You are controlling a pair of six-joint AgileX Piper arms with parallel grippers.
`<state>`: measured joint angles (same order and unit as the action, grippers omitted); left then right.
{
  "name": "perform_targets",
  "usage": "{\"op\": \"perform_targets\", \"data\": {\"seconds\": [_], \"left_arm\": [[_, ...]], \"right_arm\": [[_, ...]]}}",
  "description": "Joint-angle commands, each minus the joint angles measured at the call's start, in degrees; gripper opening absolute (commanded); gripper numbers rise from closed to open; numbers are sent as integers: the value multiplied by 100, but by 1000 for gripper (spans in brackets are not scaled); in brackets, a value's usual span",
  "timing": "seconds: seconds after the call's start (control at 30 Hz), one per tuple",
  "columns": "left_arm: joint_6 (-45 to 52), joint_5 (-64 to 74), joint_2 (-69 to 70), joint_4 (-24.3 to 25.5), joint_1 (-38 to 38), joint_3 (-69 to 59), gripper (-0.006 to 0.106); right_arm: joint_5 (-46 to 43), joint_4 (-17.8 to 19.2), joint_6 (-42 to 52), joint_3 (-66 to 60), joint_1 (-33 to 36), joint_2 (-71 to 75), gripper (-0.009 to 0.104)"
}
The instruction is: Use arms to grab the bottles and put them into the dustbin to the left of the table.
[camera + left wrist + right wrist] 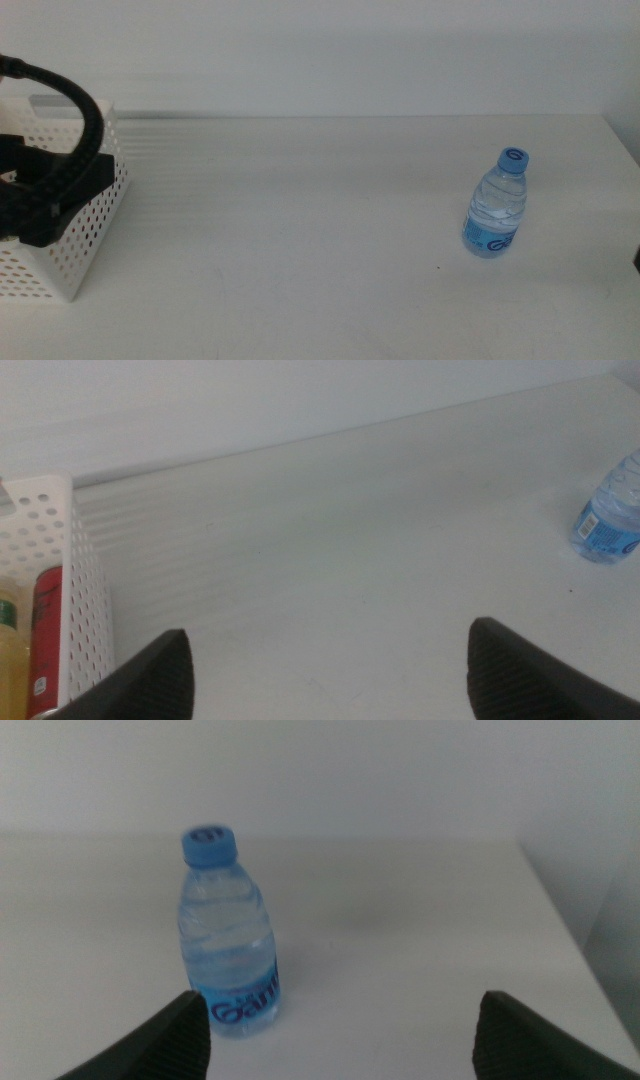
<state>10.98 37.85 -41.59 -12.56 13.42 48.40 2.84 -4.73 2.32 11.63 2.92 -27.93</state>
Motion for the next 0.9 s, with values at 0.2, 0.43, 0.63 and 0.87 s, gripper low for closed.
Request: {"op": "perform_targets", "data": {"seconds": [0.2, 0.43, 0.63, 0.87], "left_arm": [[-93, -401, -2, -85, 26, 142, 90], [-93, -401, -2, -85, 26, 142, 90], [-88, -401, -2, -86, 26, 142, 90], [-88, -401, -2, -86, 26, 142, 90]], "right_arm": [[-540, -52, -108, 821, -25, -1654, 71], [-603, -107, -290, 1214, -18, -2590, 71], [-1004, -42, -290, 1292, -18, -3147, 71], [-1546, 622, -295, 1292, 217, -3502, 71]]}}
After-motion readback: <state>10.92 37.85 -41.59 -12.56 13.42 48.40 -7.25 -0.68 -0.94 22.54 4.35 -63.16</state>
